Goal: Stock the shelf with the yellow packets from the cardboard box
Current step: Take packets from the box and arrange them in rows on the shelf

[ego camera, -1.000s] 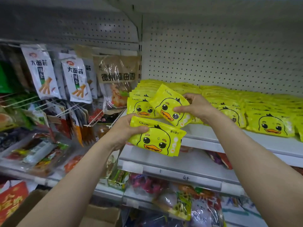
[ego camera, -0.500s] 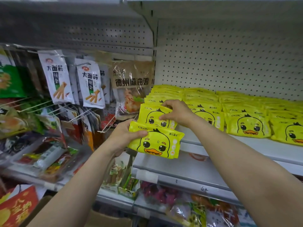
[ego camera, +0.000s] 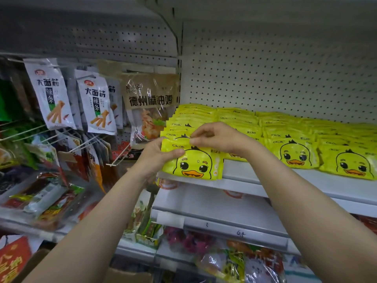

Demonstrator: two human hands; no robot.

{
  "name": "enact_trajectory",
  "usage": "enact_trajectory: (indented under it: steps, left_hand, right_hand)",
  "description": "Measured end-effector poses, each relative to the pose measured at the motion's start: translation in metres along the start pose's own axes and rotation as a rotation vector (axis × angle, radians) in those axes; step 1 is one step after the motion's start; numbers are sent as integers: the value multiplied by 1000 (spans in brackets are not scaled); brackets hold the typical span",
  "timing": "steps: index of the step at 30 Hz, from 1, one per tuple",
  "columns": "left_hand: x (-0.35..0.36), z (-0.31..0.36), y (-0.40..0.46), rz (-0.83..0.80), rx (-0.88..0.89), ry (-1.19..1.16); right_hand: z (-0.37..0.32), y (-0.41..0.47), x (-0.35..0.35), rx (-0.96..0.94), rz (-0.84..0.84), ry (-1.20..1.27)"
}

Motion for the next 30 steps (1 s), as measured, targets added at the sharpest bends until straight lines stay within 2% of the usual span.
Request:
enact_trajectory:
  steps: [1, 3, 6, 10, 15, 17, 19, 21, 25, 30]
  left_hand:
    - [7, 1, 3, -9, 12, -11]
    - [21, 2, 9, -32, 36, 2]
    - [43, 3, 19, -26, 95, 96]
    - [63, 2, 32, 42, 185, 313]
    - [69, -9, 44, 97, 354, 1000]
    - [67, -15, 44, 146, 373, 1260]
    - [64, -21, 40, 216, 337, 1416]
    - [61, -28, 35, 263, 295, 1467]
    - [58, -34, 35, 222, 238, 1430]
    - [54, -41, 39, 218, 286, 1402]
  right_hand:
    - [-1, -9, -1, 18, -68, -96]
    - [6, -20, -6, 46, -51, -251]
    - [24, -31, -22, 60, 69, -216]
    - [55, -45, -52, 172, 161, -233]
    - [81, -47, -73, 266, 134, -352]
    - [85, -42, -73, 276, 92, -402]
    - [86, -36, -72, 276, 72, -427]
    - [86, -31, -71, 260, 69, -439]
    - [85, -25, -67, 238, 97, -464]
    - [90, -22, -59, 203, 187, -507]
Point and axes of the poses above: each hand's wrist, its own y-axis towards the middle knuckle, its own x-axis out of the palm, z = x × y, the point moved 2 cm from there along y, towards the middle knuckle, and after that the axes turned 2 degrees about -x, right-handed, at the moved point
